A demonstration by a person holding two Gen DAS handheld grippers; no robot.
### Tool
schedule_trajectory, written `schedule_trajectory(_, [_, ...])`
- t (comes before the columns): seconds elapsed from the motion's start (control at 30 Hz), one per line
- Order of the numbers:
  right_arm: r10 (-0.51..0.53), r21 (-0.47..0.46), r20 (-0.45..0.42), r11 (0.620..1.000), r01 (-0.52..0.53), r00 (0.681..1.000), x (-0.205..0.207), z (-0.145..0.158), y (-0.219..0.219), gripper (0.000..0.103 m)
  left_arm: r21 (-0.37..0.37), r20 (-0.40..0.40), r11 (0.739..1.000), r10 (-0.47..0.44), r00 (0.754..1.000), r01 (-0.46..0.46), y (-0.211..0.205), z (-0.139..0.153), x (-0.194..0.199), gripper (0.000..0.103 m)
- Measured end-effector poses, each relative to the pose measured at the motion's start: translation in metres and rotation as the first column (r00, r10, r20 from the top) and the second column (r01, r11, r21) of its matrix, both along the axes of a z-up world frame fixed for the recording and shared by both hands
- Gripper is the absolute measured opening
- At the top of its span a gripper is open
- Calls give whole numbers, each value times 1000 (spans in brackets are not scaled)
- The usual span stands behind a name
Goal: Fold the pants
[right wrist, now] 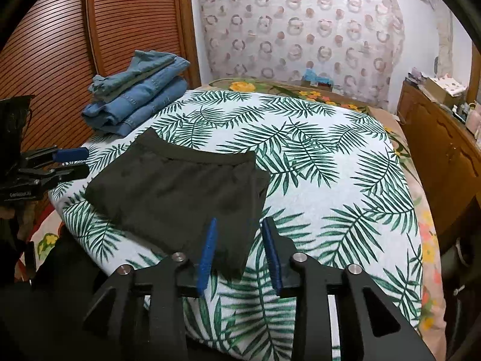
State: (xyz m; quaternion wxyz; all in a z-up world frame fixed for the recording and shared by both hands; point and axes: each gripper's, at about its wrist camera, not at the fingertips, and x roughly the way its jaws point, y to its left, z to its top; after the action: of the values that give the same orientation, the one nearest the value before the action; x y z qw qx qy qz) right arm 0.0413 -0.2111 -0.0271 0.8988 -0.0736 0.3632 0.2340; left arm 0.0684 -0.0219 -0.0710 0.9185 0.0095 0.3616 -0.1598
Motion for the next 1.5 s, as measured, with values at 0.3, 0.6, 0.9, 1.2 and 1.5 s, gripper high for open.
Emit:
schedule_trajectory(0.3, [-11,-1,-30,1000,11,999,32,-11,17,46,23,-37,1000,18,999,-17,-4,-13,36,70])
schedule_trajectory(0.6, [-52,10,-63,999,53,997,55,-19,22,47,17,-50,998,61,997,-60,3,-16,60,70])
schedule_trajectory(0.9, [-55,1,-83,998,56,995,75,-23,28,47,27,-74,999,23,997,-21,0,-18,79,70])
schedule_trajectory(1.2, [-52,6,-115,999,53,992,89,-31,31,47,28,-112,1000,5,994,-1,1,-30,91,70])
schedule_trajectory(1.5, [-59,15,-101,998,61,993,87,-35,31,47,4,-122,1000,-5,993,6,4,-41,92,70])
